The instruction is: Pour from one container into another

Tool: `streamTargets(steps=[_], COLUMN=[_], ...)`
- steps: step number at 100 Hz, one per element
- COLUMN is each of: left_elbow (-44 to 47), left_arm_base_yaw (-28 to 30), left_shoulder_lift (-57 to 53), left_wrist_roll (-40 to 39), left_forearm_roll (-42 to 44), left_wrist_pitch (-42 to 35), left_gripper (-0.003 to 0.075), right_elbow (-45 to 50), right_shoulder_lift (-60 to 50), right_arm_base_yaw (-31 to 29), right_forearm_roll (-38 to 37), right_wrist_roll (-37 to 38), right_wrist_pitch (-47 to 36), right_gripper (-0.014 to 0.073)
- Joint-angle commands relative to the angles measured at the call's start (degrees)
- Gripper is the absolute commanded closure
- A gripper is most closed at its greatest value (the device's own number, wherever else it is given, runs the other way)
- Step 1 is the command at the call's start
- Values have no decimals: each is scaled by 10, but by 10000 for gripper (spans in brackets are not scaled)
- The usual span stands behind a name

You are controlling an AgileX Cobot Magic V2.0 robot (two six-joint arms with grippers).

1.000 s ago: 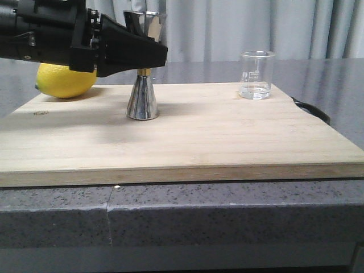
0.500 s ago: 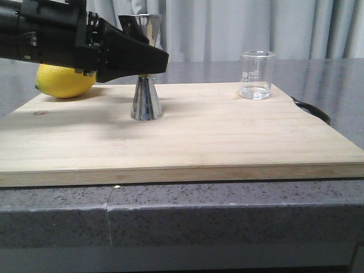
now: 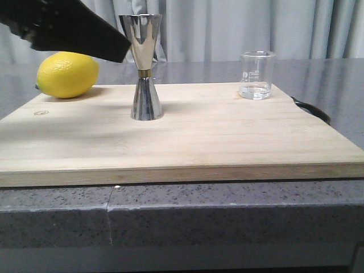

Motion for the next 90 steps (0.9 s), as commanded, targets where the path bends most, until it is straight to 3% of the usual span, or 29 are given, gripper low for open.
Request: streamTargets(steps=[1,21,34,46,57,73,90], left_elbow=[-15,-17,-17,-17,-17,7,46], left_arm_base_yaw=[-4,-4,-4,-4,-4,-4,-4], left_shoulder_lift=[-61,-172,-237,-295,-337,-404,-457], left_wrist_roll=[-110,-395,-585,-727,-840,-942,-952], left_forearm_roll=[73,337,484,574,639,678,676], left_wrist_pitch=[-7,-22,-1,28,49,43,6], left_gripper=[164,164,164,164,164,174,216], right_elbow=[-24,-51,-73,-97,-106,-105,-95], right_shoulder_lift=[-4,-4,-4,-4,-5,-14,-34], right_arm_base_yaw=[1,1,-7,-15,-16,-16,-16], right_forearm_roll=[-6,-13,-45,-112,-123,-123,-118], right_wrist_roll=[0,3,49,92,100,101,101], right_wrist_pitch=[5,90,154,230,253,259,215], right_gripper=[-64,-64,-64,-64,-64,-64,-50])
